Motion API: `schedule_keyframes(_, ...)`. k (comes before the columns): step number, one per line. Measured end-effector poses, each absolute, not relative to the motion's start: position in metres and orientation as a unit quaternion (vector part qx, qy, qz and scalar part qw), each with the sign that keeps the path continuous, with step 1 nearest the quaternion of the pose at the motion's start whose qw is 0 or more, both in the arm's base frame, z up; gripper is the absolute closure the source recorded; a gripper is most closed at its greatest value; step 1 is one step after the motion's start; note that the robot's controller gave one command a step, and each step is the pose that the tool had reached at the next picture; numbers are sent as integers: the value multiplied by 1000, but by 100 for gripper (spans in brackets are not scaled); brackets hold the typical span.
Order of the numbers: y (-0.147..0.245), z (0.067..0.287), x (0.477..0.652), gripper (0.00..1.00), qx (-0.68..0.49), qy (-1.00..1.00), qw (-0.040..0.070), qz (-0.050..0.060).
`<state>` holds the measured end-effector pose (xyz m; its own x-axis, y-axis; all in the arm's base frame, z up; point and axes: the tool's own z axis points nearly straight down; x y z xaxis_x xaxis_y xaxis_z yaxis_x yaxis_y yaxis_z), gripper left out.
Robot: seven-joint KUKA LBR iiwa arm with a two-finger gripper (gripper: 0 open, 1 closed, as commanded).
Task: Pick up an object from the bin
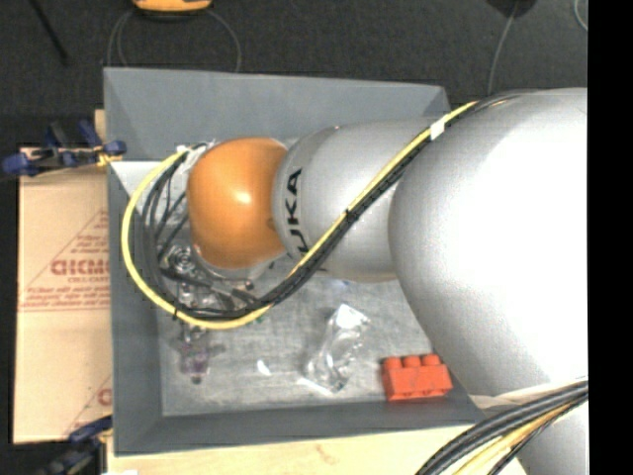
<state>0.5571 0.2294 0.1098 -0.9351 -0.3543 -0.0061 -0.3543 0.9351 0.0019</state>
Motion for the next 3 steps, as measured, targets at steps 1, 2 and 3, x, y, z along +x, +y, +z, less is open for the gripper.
schedule_keyframes(1, 218, 112, 473, 100, -404, 915, 0, 0)
schedule_keyframes(2, 218, 112, 473, 0, -401, 916, 0, 1)
schedule_keyframes(3, 139, 74, 614, 0, -497, 868, 4, 0)
